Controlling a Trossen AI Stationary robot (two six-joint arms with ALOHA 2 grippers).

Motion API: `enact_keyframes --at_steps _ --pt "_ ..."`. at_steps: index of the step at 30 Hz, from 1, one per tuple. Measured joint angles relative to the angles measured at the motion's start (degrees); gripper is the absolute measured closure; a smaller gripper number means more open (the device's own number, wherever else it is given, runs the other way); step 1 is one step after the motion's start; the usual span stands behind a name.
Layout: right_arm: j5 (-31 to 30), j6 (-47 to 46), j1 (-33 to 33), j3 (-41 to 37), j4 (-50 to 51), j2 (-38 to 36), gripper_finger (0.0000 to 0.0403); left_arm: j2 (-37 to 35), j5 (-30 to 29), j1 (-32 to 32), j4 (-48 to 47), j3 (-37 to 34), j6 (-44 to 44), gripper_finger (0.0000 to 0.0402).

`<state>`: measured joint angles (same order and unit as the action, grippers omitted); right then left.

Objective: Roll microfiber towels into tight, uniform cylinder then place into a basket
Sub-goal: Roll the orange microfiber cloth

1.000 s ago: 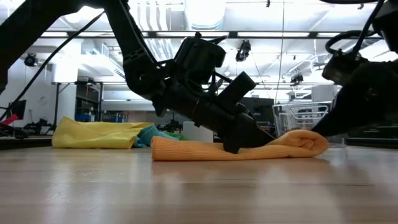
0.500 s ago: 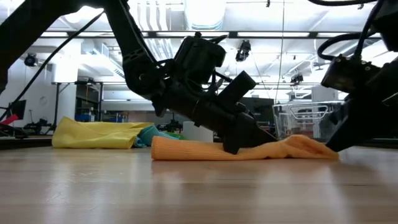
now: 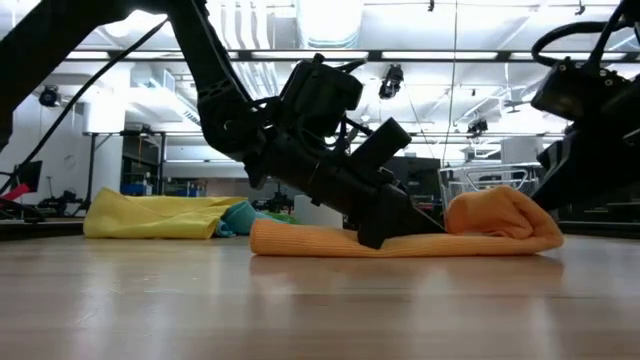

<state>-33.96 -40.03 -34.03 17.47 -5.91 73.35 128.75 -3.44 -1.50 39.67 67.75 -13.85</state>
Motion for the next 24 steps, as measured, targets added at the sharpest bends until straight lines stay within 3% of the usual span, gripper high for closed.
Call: enact_keyframes --at_steps 7,17,19,24 --pt "-1.73 -0.04 0.16 -0.04 -3.47 3.85 0.0394 -0.89 -0.19 -0.02 -0.23 -0.03 -2.72 0.0402" --pt "-2.07 -0.22 0.18 -0.04 -8.57 10.50 0.0394 -8.73 -8.52 -0.20 -4.71 -0.94 -8.58 0.0402" --pt "-2.06 -0.18 0.18 0.11 -9.14 11.13 0.0394 -9.27 -6.74 -0.15 -3.31 -0.63 -8.48 0.0402" --pt "-1.74 -0.07 0.18 0.13 -10.19 11.48 0.0394 -7.39 4.79 -0.20 -2.70 1.33 -4.61 0.0402"
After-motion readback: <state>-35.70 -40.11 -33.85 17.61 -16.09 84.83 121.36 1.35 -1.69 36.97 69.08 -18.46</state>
